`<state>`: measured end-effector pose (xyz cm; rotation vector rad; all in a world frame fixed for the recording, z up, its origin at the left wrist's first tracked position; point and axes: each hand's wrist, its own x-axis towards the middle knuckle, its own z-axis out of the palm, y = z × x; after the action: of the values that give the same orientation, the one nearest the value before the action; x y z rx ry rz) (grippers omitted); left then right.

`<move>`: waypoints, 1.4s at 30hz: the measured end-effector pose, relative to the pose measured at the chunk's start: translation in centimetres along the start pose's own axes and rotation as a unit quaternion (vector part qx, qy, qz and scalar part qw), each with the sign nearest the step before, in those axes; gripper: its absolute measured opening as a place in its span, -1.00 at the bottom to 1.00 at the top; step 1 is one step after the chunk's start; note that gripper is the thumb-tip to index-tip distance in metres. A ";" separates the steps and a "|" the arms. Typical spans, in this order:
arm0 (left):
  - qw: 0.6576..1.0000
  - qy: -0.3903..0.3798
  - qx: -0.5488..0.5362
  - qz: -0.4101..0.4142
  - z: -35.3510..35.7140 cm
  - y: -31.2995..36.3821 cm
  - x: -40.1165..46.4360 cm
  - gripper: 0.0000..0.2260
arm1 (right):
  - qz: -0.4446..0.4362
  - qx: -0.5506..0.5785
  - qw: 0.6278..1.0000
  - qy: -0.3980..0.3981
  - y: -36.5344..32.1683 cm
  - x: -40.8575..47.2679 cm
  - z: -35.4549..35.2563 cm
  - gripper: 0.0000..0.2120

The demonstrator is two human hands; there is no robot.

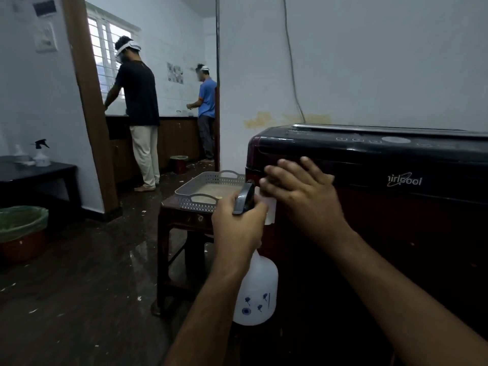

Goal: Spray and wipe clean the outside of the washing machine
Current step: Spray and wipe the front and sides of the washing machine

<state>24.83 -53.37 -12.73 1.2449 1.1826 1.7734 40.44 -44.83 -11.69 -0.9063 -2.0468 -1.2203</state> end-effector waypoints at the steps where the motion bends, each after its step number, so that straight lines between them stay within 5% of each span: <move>1: 1.000 0.000 0.001 -0.002 0.0 -0.1 -0.1 -0.90 | 0.037 -0.011 0.999 0.030 0.7 0.0 -0.5 -0.59; 5: 1.000 0.019 0.007 -0.007 0.6 -0.2 -0.2 -0.92 | 0.153 -0.014 0.985 0.082 -0.3 4.7 -0.6 -0.55; 9: 1.000 0.004 0.009 -0.005 2.1 0.0 -0.8 -0.92 | -0.011 -0.022 1.000 -0.008 -1.3 3.4 1.2 -0.42; 11: 1.000 -0.024 0.008 -0.016 3.1 -0.1 -1.4 -0.93 | -0.010 -0.034 0.999 -0.027 -0.3 -0.1 0.5 -0.38; 14: 0.998 -0.052 0.001 -0.019 4.8 -0.4 -2.3 -0.94 | 0.073 -0.030 0.996 0.052 1.9 -3.7 -1.9 -0.64; 18: 0.997 -0.081 -0.005 -0.011 7.9 0.3 -3.1 -0.92 | 0.237 -0.055 0.958 0.149 5.6 -3.7 -4.5 -0.53; 23: 0.991 -0.127 -0.019 0.036 11.8 1.0 -4.2 -0.95 | 0.153 -0.057 0.981 0.102 5.9 -9.8 -5.0 -0.62; 35: 0.974 -0.215 -0.043 0.051 19.1 2.2 -7.9 -0.94 | 0.301 -0.098 0.938 0.144 12.3 -17.2 -9.9 -0.36; 39: 0.964 -0.252 -0.042 0.071 21.4 2.5 -9.4 -0.92 | 0.414 -0.060 0.878 0.234 15.7 -17.7 -12.4 -0.39; 42: 0.956 -0.279 -0.044 0.081 23.8 3.1 -10.6 -0.90 | 0.425 -0.041 0.871 0.245 16.7 -17.0 -12.8 -0.41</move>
<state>50.74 -56.71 -10.23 1.6785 0.6848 1.4164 65.53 -54.85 -10.89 -1.1995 -0.9965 -0.8953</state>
